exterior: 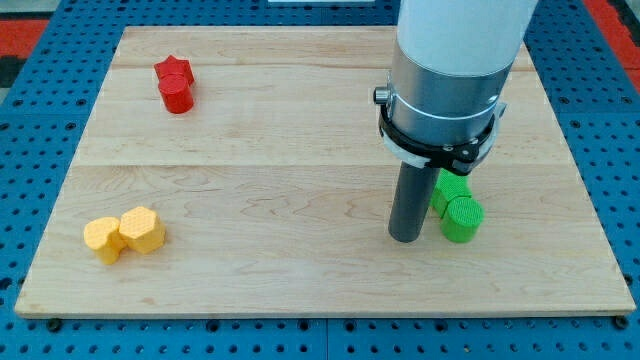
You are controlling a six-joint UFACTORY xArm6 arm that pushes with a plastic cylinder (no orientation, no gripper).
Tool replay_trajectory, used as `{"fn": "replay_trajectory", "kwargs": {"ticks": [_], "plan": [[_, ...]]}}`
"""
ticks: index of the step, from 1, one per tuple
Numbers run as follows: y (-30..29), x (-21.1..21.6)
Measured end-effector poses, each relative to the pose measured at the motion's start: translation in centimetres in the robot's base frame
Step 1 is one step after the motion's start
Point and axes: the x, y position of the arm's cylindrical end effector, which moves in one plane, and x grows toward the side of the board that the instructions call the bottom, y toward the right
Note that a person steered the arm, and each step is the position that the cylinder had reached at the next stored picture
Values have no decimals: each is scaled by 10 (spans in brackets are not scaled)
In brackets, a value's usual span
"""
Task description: Place the arm to the bottom centre of the board
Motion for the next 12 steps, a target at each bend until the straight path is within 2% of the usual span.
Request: {"fn": "replay_trajectory", "kwargs": {"ticks": [3,5,6,7,8,9,10,11,12], "plan": [[32,0],[-39,23],[-51,27],[-9,10],[30,11],[12,37],[-66,82],[-86,82],[-194,82]]}}
